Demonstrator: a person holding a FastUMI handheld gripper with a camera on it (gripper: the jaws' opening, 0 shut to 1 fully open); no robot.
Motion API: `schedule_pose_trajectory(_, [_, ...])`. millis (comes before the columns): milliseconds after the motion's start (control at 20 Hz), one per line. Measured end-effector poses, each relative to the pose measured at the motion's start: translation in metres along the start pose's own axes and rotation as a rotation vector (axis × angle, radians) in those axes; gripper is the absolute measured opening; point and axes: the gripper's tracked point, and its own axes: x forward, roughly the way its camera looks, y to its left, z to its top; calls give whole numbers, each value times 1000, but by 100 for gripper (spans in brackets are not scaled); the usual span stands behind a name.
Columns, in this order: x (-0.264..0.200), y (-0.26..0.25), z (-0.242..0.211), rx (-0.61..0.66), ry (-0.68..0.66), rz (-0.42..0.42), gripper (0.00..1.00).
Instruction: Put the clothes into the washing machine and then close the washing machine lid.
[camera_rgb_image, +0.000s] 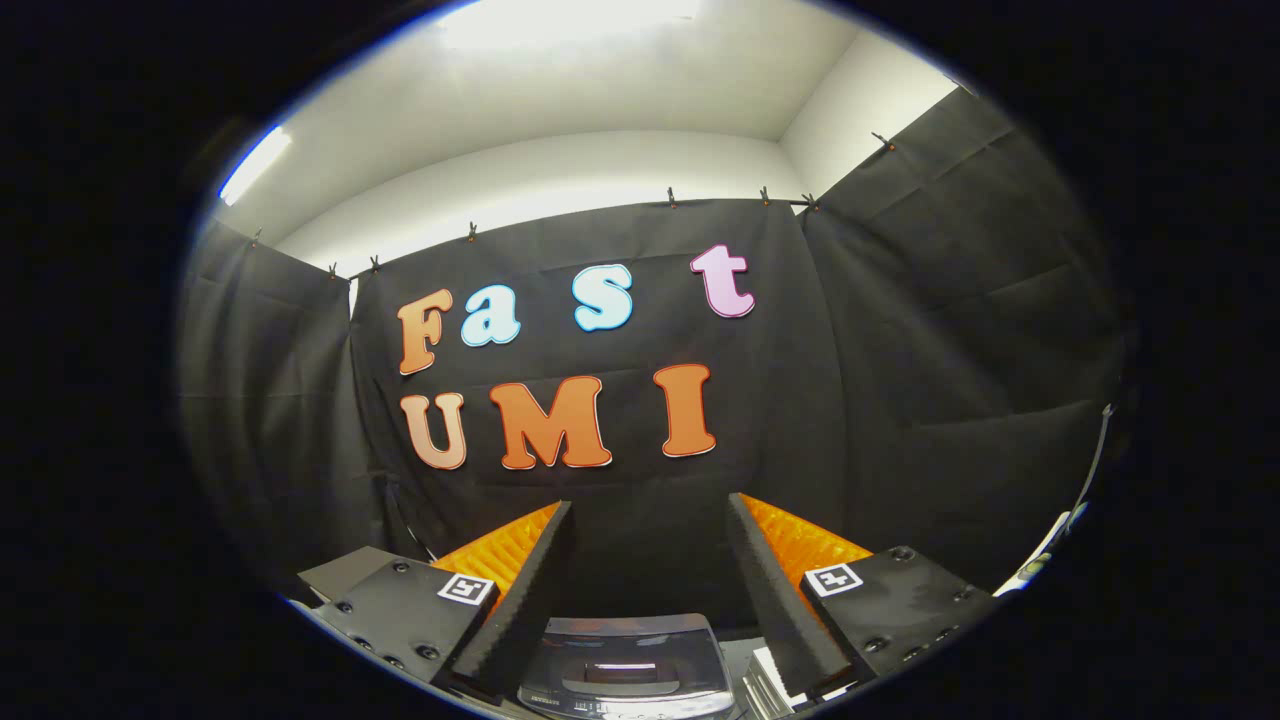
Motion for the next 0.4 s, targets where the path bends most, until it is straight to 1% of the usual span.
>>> schedule_pose_trajectory(400, [11, 7, -15, 0, 23, 14, 97])
